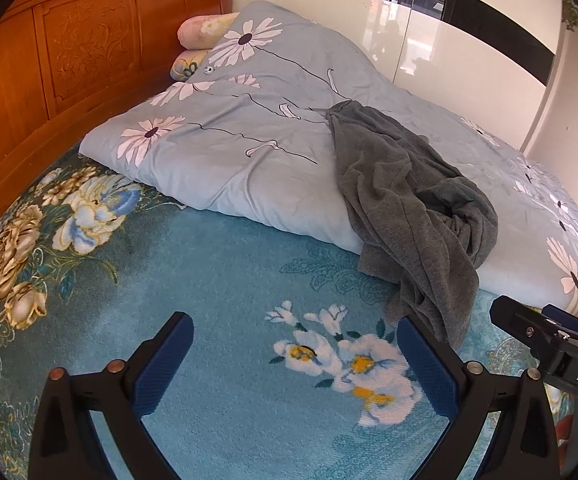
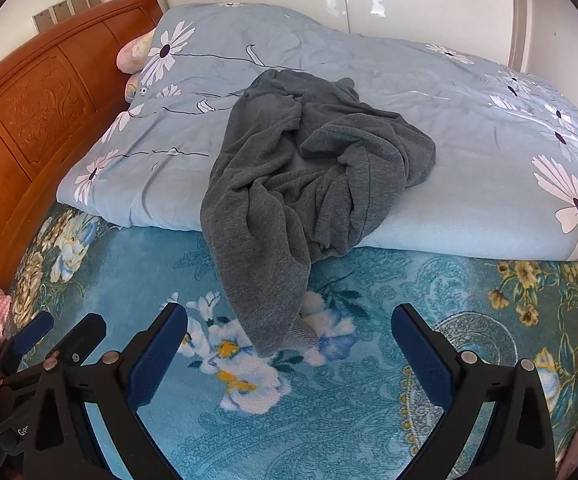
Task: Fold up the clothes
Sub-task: 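Approach the grey sweatshirt on the duvet with both grippers open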
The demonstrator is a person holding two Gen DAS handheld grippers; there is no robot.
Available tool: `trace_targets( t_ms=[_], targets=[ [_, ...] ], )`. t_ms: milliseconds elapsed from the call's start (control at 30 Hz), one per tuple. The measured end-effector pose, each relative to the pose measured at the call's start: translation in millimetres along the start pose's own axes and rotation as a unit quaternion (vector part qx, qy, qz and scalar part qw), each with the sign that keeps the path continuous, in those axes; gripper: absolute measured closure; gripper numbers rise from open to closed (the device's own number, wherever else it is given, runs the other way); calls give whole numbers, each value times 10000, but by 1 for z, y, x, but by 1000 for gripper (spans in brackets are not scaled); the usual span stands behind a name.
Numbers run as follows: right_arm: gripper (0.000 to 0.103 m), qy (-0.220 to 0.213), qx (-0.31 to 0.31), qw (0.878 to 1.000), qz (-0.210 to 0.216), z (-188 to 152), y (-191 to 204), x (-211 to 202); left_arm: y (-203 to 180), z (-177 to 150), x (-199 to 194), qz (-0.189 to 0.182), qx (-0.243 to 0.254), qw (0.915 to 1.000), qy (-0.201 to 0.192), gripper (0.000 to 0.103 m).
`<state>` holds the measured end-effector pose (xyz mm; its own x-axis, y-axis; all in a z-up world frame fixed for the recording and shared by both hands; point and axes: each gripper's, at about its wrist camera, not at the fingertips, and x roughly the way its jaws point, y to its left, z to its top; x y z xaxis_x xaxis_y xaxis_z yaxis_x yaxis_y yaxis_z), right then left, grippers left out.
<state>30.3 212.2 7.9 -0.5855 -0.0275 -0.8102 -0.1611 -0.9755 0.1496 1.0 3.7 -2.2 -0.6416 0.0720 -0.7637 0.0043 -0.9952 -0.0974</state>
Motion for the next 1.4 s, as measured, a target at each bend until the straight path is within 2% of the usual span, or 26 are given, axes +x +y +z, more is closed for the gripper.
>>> trace_targets(
  t_ms=[233,333,833,1400],
  targets=[
    [1,59,-197,9996,-193,0,8,4,5,-1,0,33,-30,9999,-157,0],
    [1,110,-143,9998,-78,0,6,7,6,-2,-3,160,56,9994,-304,0],
    [1,210,-292,9993,-36,5,11,3,5,1,-12,320,209,9986,-367,0],
    [1,210,-380,9990,-104,9,15,-1,9,4,-15,291,140,9988,-363,0]
  ],
)
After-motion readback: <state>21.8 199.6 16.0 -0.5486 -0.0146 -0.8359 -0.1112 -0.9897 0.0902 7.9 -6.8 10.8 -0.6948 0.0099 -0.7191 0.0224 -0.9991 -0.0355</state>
